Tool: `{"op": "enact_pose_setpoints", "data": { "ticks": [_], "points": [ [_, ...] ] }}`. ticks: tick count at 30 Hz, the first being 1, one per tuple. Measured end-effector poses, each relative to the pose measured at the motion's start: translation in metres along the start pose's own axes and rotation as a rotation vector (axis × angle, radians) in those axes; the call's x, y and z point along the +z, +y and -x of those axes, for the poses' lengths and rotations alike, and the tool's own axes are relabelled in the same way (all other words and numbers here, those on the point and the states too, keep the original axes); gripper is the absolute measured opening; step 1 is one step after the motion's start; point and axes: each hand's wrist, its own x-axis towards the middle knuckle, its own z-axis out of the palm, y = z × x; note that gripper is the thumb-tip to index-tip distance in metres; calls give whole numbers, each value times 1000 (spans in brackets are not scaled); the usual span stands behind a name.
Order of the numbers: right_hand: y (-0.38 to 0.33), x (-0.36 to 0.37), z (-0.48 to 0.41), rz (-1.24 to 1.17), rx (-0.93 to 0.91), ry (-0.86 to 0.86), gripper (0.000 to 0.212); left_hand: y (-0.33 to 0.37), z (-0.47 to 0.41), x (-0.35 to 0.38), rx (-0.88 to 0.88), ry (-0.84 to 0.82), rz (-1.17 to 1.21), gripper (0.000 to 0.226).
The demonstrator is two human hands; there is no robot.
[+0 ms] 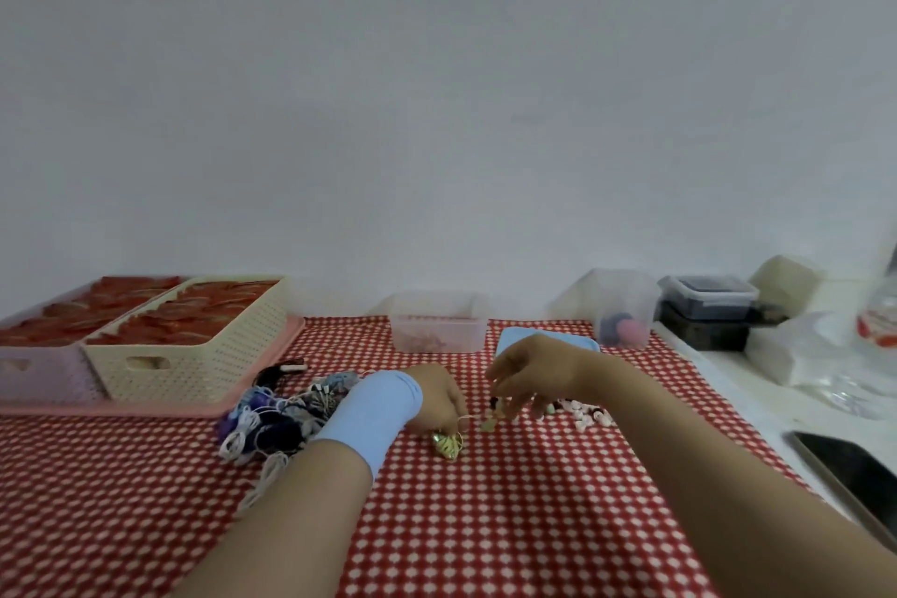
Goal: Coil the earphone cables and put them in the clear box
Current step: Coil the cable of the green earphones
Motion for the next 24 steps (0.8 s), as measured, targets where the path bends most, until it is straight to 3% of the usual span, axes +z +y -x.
{"op": "enact_pose_setpoints", "data": {
  "ticks": [3,5,10,14,18,24],
  "points": [
    [12,-6,-5,163,8,151,21,-1,-8,3,-103,-56,-160,32],
    [16,-9,-10,310,-15,263,22,-4,-13,2,-125,-6,-156,31],
    [16,-4,-29,546,-26,327,23,0,-17,-1,55,216,61,29],
    [27,13,-53,681,115,302,20,2,-23,10,165,53,103,21],
    [33,17,-68,710,256,286,27,-6,-29,18,192,59,137,16],
    [39,19,-64,731,242,367,33,-15,-28,24,230,27,192,15]
  ]
}}
